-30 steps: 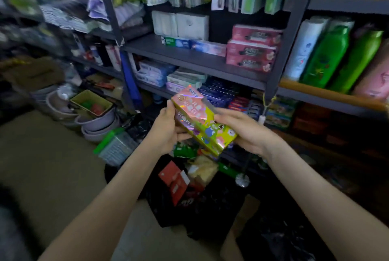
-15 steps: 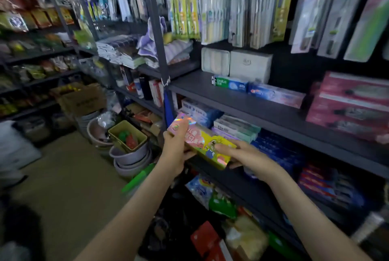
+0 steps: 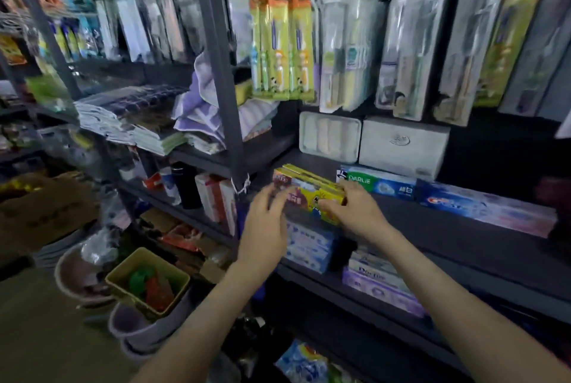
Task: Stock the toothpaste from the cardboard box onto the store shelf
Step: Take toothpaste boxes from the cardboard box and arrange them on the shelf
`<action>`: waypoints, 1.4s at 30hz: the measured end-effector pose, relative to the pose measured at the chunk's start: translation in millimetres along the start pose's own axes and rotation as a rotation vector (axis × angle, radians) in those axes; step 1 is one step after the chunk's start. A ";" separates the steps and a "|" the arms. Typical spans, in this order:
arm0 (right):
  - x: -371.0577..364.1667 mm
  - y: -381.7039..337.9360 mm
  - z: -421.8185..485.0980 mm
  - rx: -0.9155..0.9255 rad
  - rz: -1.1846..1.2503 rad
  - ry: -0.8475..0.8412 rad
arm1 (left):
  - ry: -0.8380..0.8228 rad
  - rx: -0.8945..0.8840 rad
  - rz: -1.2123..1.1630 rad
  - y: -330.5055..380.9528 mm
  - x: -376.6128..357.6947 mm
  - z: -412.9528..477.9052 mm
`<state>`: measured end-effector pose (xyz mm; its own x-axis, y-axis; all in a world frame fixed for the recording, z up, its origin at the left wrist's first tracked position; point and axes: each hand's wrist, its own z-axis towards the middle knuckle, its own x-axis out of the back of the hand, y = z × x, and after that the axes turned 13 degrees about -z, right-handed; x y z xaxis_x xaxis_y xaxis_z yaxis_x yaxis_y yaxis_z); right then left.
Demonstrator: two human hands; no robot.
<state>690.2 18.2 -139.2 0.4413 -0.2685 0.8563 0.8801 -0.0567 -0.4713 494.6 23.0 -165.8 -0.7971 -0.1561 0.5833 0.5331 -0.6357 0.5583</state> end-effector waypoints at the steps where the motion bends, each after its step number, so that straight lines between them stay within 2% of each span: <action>1: -10.1 -6.8 25.7 -0.010 -0.048 0.007 | -0.084 -0.066 0.037 -20.6 -5.6 15.5; 5: -48.0 -19.9 120.9 -0.039 -0.251 -0.010 | -0.383 -0.026 0.113 -84.4 -17.3 70.0; 8: -67.0 -19.9 172.7 -0.070 -0.452 -0.032 | -0.451 0.006 0.099 -122.3 -30.4 97.9; 11: -70.0 -16.6 208.9 -0.120 -0.841 -0.145 | -0.482 0.045 0.075 -145.8 -46.2 118.9; 13: -66.0 -11.3 227.3 -0.144 -0.991 -0.202 | -0.465 0.061 0.052 -154.8 -57.0 131.1; 21: -55.9 7.5 241.6 -0.169 -1.056 -0.215 | -0.419 0.133 0.015 -156.5 -84.0 152.3; 24: -48.0 7.2 220.7 -0.107 -0.974 -0.086 | -0.407 0.139 -0.003 -140.6 -81.2 157.1; 28: -17.4 4.0 142.7 0.025 -0.776 0.211 | -0.389 0.077 -0.055 -89.7 -79.6 149.5; 31: 16.6 19.4 58.1 0.055 -0.668 0.328 | -0.431 -0.013 -0.127 -25.1 -87.8 127.7; 36: 97.1 78.8 -88.9 -0.102 -0.626 0.294 | -0.589 -0.228 -0.297 116.5 -124.0 68.6; 42: 215.9 156.5 -291.6 -0.323 -0.761 0.332 | -0.718 -0.425 -0.397 308.9 -170.9 -44.4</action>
<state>872.2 -329.2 -89.7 -0.3606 -0.3092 0.8800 0.7998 -0.5879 0.1211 782.9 -180.2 -119.1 -0.4561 0.5485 0.7008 -0.0039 -0.7887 0.6147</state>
